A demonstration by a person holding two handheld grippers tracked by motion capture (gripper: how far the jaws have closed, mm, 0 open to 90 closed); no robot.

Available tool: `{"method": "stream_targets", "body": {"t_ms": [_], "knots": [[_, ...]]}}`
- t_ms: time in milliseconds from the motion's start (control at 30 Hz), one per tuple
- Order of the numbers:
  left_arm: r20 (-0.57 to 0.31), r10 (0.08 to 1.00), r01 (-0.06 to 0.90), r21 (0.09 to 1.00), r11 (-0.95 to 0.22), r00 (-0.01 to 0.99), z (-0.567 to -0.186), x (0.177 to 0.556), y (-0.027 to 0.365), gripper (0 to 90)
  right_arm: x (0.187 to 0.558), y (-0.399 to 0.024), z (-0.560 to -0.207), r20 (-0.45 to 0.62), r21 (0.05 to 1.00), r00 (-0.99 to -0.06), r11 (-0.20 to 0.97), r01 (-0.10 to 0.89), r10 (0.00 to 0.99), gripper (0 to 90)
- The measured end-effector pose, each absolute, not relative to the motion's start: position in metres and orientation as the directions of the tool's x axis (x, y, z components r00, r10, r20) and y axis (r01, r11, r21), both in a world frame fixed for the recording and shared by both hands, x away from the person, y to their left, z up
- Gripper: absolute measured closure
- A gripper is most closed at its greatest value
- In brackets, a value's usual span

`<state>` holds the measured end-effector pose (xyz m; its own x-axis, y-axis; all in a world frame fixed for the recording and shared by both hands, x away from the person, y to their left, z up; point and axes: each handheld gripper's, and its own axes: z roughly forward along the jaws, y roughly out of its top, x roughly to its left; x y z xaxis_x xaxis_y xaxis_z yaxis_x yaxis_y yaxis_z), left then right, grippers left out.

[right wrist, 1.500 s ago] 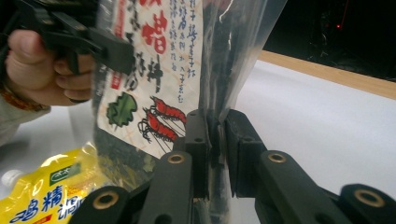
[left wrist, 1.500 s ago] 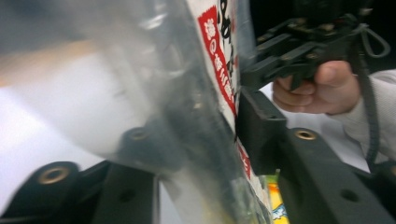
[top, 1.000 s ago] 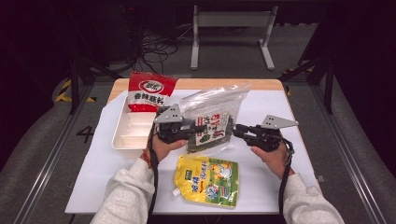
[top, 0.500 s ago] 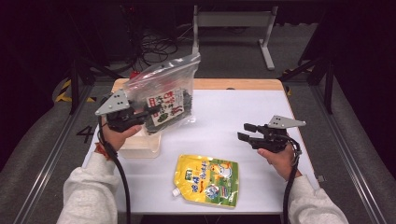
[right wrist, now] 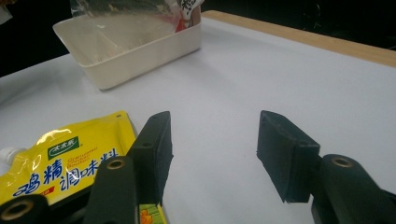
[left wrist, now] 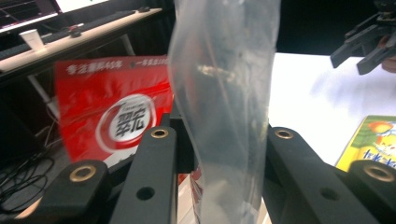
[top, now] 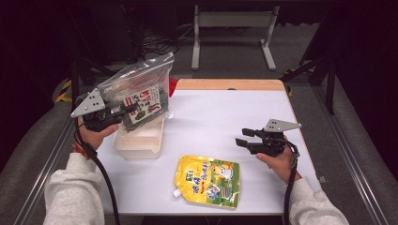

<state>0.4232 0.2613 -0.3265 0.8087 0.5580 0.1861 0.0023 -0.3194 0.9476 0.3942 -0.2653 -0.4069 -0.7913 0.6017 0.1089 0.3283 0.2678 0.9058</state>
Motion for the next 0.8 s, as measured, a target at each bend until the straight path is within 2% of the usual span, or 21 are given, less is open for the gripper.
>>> {"method": "stream_targets", "body": {"t_ms": [200, 433, 800], "knots": [[0.217, 0.574, 0.001, 0.935, -0.355, 0.790, -0.331, 0.425, 0.272, 73.9, 0.395, -0.260, -0.413, 0.114, 0.893, -0.797, 0.290, 0.344, 0.594, 43.7], [0.215, 0.583, 0.007, 0.935, -0.354, 0.783, -0.335, 0.428, 0.281, 73.8, 0.394, -0.260, -0.416, 0.125, 0.889, -0.796, 0.290, 0.355, 0.592, 42.8], [0.251, 0.549, -0.012, 0.916, -0.401, 0.797, -0.323, 0.439, 0.263, 73.6, 0.393, -0.260, -0.418, 0.128, 0.885, -0.799, 0.297, 0.360, 0.588, 42.3]]}}
